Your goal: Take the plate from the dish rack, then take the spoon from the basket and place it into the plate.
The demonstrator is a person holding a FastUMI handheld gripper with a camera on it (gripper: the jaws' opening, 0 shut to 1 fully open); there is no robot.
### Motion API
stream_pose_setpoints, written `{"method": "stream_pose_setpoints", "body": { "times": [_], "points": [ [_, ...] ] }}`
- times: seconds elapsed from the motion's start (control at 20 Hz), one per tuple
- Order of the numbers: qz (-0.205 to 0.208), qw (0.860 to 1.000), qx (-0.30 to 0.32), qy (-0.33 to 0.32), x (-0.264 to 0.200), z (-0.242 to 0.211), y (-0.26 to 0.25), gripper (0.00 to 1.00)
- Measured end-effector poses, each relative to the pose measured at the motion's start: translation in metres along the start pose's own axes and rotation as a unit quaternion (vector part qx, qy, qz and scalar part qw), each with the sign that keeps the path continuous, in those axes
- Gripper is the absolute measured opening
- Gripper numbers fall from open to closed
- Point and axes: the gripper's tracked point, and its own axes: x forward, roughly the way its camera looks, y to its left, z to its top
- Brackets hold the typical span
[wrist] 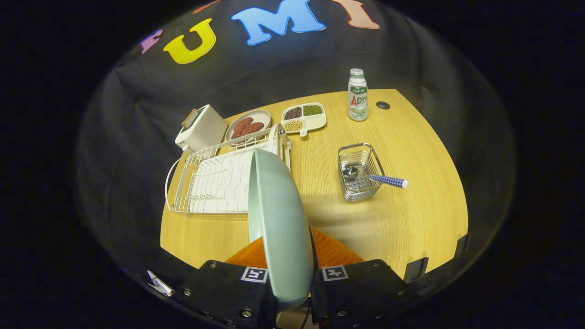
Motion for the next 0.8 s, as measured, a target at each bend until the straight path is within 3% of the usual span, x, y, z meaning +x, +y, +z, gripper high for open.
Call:
{"method": "stream_pose_setpoints", "body": {
  "times": [0.45, 0.8],
  "points": [
    [0.067, 0.994, 0.064, 0.053, 0.040, -0.071, -0.016, 0.28],
    [0.122, 0.981, 0.119, 0.093, 0.077, -0.115, -0.010, 0.28]
  ]
}}
